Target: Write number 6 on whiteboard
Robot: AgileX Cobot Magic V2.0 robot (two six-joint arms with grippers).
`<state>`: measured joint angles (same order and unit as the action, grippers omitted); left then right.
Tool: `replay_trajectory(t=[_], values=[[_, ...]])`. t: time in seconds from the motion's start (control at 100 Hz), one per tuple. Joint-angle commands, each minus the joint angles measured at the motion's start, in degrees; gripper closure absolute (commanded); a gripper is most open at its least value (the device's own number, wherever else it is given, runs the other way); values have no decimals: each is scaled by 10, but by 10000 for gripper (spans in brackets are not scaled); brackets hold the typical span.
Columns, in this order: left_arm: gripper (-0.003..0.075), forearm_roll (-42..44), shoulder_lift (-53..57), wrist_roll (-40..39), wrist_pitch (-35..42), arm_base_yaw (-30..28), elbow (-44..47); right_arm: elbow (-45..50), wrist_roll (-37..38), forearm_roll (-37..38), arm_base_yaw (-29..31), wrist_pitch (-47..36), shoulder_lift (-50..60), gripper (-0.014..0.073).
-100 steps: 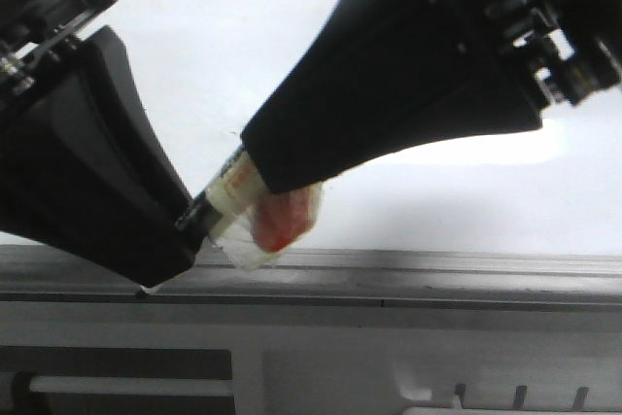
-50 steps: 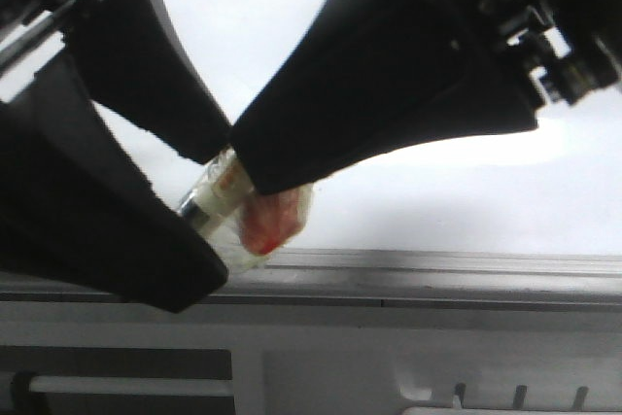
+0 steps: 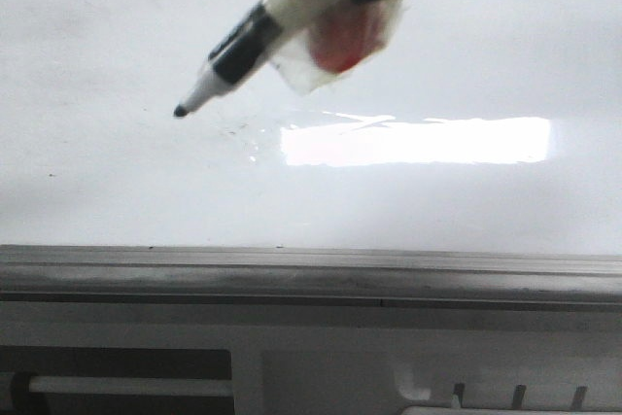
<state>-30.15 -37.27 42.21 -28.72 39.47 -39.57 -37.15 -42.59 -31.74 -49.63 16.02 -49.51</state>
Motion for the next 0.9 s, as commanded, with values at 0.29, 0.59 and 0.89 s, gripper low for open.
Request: replay_trajectory(t=[0.29, 0.59, 0.89], values=[[710, -78, 204, -72, 68, -113, 131, 109, -68, 127, 8, -216, 125, 646], [739, -106, 207, -72, 77, -114, 144, 87, -69, -16, 20, -264, 112, 647], [739, -113, 207, -72, 98, -114, 144, 81, -71, -69, 84, -295, 27, 647]])
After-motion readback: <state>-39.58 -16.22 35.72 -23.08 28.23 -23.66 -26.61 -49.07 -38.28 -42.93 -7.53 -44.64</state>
